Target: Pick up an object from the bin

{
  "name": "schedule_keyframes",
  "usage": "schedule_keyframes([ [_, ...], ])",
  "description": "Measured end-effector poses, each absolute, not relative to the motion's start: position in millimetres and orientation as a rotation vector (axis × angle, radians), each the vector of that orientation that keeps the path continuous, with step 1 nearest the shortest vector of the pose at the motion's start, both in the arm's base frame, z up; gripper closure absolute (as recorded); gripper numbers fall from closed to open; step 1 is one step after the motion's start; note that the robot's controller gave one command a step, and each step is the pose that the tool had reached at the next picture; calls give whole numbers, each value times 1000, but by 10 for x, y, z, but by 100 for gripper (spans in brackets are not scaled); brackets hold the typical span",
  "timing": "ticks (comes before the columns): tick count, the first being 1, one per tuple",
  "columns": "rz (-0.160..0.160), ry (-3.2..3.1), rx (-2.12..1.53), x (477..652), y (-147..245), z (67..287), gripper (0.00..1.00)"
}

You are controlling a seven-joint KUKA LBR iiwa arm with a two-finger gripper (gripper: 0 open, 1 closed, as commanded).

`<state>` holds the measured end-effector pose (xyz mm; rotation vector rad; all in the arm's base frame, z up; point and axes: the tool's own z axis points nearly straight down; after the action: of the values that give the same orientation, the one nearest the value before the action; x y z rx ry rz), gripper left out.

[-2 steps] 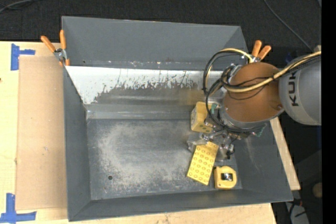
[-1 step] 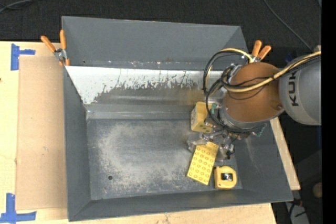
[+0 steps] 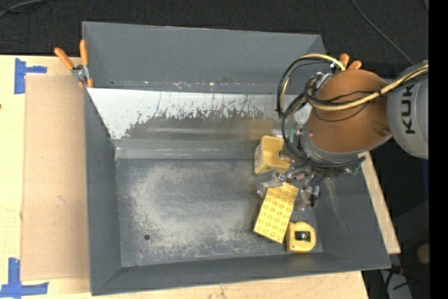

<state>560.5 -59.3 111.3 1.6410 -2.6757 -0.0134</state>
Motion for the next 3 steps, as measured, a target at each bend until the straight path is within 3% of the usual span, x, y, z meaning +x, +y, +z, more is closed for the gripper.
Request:
schedule_keyframes([
  [1,-11,-2683,1638,5620,-589,1348,100],
  [2,-15,-2682,1634,5610,-582,1384,100],
  [3,-20,-2683,1629,5603,-573,1649,100],
])
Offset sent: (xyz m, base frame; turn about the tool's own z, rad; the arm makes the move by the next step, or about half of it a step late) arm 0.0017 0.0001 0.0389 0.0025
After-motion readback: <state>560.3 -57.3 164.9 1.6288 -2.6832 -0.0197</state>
